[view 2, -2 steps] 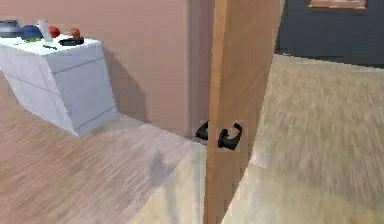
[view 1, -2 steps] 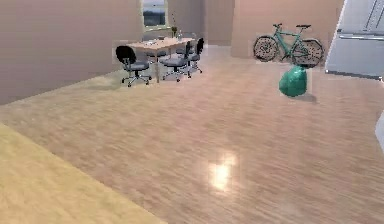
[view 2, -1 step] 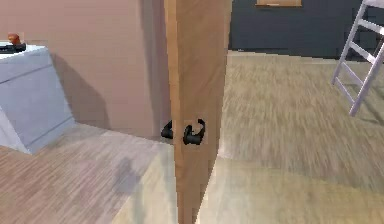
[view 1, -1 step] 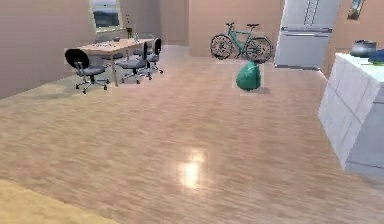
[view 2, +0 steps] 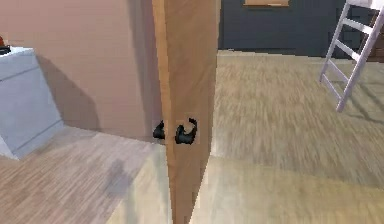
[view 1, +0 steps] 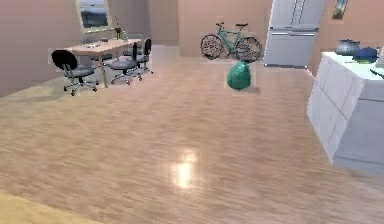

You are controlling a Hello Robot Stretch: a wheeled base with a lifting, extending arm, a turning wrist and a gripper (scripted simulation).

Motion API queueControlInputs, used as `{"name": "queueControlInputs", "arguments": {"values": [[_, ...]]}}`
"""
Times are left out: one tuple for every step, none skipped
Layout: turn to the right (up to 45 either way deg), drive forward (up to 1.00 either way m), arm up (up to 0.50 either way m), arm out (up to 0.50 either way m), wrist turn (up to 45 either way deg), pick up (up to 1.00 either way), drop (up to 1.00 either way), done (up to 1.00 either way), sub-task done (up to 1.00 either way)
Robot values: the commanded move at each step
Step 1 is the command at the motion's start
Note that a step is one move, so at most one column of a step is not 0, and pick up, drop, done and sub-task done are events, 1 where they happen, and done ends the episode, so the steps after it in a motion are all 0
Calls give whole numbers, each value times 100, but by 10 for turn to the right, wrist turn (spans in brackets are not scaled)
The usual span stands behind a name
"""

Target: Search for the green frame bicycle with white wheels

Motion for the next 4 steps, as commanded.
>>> {"name": "queueControlInputs", "arguments": {"values": [[0,100,0,0,0,0,0,0,0],[0,100,0,0,0,0,0,0,0],[0,100,0,0,0,0,0,0,0],[30,0,0,0,0,0,0,0,0]]}}
